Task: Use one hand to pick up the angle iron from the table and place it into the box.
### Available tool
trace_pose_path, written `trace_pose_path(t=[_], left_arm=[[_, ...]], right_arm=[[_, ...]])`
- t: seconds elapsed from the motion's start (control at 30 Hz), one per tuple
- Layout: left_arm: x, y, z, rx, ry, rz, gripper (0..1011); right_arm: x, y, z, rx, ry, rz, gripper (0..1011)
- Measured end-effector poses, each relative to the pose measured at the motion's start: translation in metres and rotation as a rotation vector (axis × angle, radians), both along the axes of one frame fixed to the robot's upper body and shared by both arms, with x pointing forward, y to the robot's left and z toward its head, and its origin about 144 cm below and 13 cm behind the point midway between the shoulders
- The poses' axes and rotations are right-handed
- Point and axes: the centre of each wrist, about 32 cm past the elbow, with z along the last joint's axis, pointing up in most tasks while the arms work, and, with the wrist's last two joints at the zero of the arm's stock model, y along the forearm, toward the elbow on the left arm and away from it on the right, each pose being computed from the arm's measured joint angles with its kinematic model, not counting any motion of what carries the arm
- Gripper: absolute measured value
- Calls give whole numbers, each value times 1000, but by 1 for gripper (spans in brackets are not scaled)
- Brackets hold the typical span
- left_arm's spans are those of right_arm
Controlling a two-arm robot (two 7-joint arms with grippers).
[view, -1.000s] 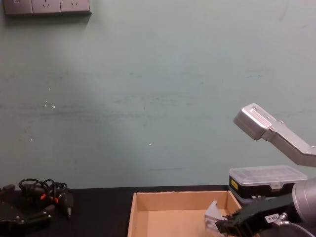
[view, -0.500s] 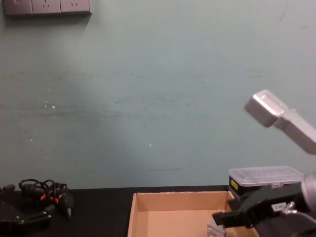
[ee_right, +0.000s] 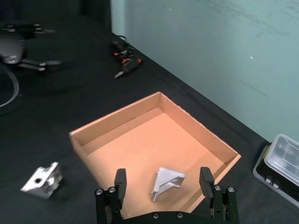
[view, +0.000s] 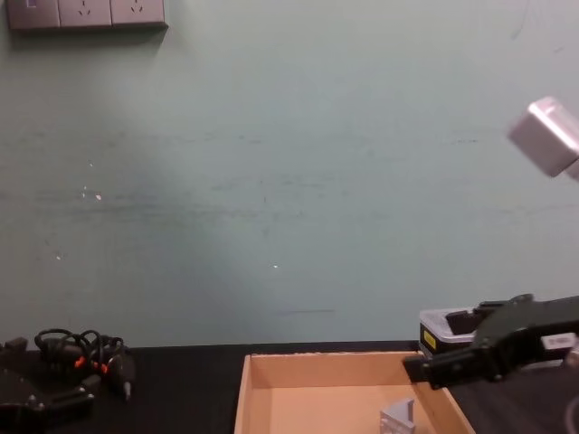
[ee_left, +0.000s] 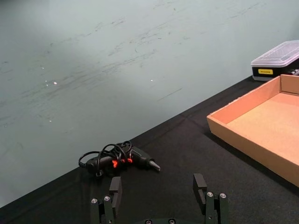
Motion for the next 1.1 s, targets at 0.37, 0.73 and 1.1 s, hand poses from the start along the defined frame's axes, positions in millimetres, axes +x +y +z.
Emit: trace_pose_path(t=[0.37,0.73,1.1], left_arm=[[0,0,0,0,0,0,1000],[0,0,0,0,0,0,1000],[0,0,0,0,0,0,1000]], right_arm=[[-29,-23,16,-66,0,149,1003],[-56,-26,21,-140,27,238,1003],[-68,-14,7,-160,93,296,1003]])
